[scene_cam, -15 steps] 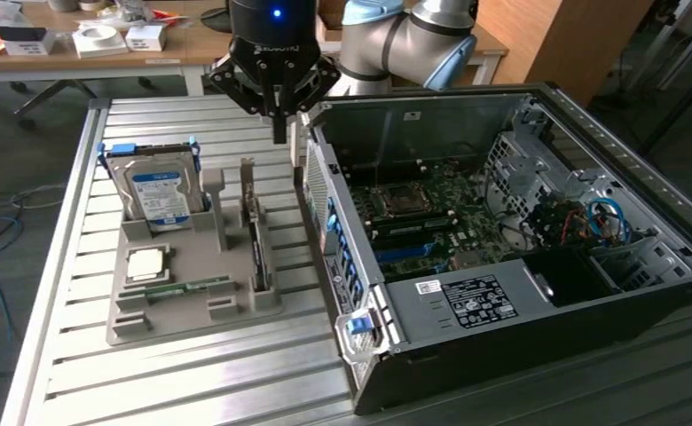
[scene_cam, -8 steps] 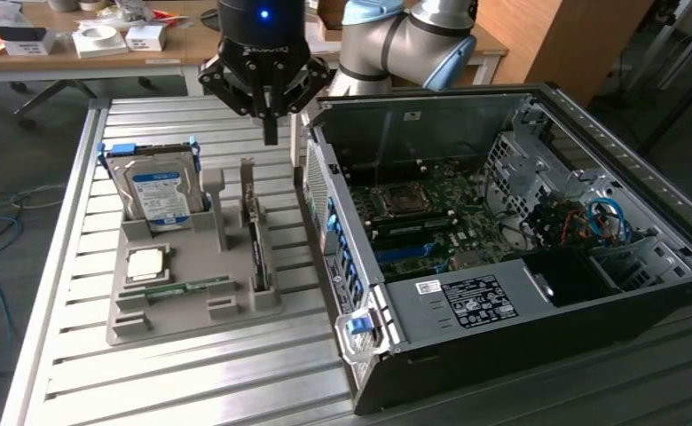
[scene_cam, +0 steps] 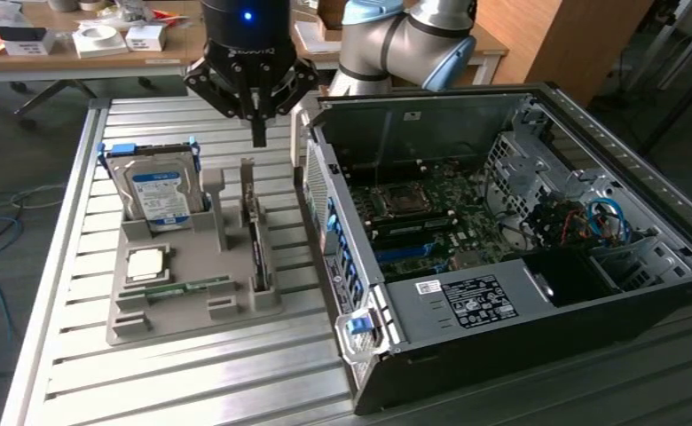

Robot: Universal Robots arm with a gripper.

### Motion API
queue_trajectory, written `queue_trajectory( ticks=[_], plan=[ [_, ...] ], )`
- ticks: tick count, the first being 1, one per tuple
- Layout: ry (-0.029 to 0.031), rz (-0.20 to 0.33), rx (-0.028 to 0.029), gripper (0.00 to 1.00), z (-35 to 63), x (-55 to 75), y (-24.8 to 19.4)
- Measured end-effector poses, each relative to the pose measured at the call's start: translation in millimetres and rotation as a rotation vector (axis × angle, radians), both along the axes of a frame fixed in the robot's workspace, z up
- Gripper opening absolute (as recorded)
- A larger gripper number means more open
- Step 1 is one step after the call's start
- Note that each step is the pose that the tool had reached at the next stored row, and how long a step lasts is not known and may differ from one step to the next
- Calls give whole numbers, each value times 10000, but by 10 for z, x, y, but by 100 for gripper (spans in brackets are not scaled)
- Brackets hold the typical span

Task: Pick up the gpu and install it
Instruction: 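Reach for the gpu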

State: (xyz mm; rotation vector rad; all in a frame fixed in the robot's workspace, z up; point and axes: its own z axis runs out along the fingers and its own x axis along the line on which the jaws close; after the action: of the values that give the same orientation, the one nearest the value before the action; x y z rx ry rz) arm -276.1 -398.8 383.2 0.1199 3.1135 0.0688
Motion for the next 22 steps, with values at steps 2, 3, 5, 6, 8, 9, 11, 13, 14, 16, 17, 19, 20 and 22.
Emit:
queue_trajectory(
  ticks=[2,3,5,6,8,9,11,13,14,16,17,19,20,22],
  plan=[
    [0,0,0,11,-3,-19,0],
    [0,0,0,11,-5,-28,0],
    [0,0,0,11,-7,-42,0],
    [-1,0,0,11,-8,-44,0],
    [-1,1,0,11,-8,-44,0],
    [0,1,0,11,-7,-44,0],
    [2,0,-1,11,-7,-47,-6],
    [1,0,0,11,-7,-47,-22],
    [1,0,0,11,-7,-47,-34],
    [1,0,0,11,-7,-47,-63],
    [1,0,0,11,-7,-48,-77],
    [0,0,0,11,-7,-48,-101],
    [0,0,0,11,-7,-49,-114],
    [0,0,0,11,-7,-50,-139]
  ],
)
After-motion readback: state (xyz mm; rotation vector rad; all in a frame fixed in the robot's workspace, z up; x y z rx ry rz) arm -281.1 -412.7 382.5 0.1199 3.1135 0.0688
